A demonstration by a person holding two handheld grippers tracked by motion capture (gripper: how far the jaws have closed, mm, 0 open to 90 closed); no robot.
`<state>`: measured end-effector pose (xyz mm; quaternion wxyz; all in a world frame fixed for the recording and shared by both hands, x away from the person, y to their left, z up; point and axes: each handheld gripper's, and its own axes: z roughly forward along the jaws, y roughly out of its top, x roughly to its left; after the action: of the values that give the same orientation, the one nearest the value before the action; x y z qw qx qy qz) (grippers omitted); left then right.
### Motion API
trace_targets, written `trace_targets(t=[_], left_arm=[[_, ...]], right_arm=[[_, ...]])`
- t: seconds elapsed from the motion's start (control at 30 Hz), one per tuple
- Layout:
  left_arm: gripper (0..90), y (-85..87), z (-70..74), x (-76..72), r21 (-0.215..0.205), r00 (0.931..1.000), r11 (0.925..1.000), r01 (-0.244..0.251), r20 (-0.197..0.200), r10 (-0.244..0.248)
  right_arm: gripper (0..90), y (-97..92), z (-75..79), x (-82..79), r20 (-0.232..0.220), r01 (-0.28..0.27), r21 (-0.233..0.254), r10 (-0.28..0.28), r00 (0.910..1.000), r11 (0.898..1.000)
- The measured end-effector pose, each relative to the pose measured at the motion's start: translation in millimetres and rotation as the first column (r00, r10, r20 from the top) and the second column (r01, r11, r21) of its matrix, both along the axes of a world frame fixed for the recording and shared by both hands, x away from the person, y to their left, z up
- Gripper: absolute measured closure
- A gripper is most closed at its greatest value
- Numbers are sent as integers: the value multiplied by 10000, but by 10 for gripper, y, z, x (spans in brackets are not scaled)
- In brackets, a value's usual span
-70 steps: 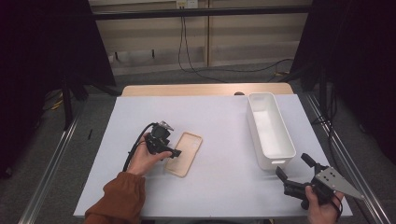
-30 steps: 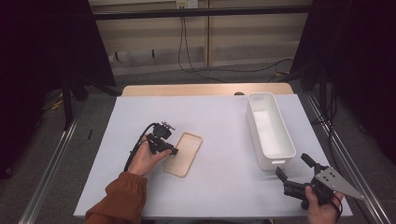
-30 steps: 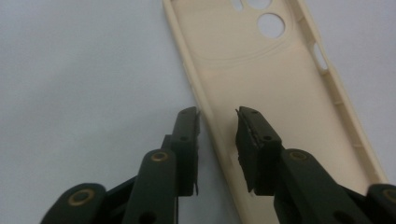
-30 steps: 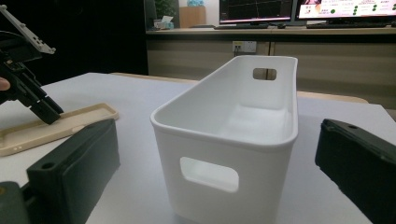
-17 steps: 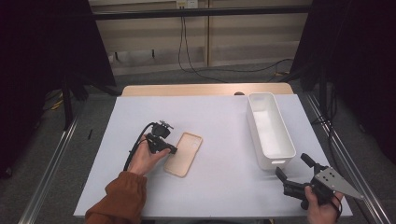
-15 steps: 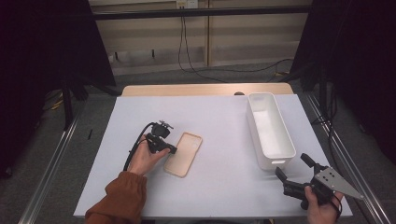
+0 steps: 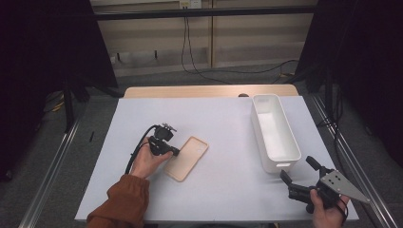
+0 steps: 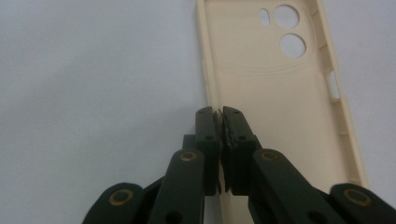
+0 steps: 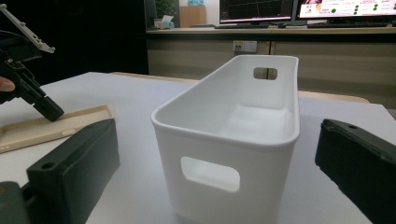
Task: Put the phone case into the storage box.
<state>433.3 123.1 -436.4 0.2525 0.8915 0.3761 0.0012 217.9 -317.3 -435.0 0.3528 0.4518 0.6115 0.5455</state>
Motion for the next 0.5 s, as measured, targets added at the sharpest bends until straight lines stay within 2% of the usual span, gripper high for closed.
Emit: trace_targets(t=[0.23, 0.33, 0.37, 0.5], left_arm=[[872, -5, 0, -23, 60, 9998, 10000, -25, 218, 24], [874, 5, -3, -33, -18, 9996, 10000, -56, 291, 57], [874, 3, -10, -38, -165, 9992, 9997, -172, 347, 178], [876, 7, -10, -43, -179, 9990, 9997, -191, 397, 198]], right_arm=[[0, -1, 1, -1, 2, -4, -2, 4, 10000, 10000], [0, 0, 0, 0, -12, -25, -14, 25, 10000, 10000], [0, 0, 1, 0, -7, -25, -16, 25, 10000, 10000], [0, -2, 1, -1, 10, -13, -7, 13, 10000, 10000]])
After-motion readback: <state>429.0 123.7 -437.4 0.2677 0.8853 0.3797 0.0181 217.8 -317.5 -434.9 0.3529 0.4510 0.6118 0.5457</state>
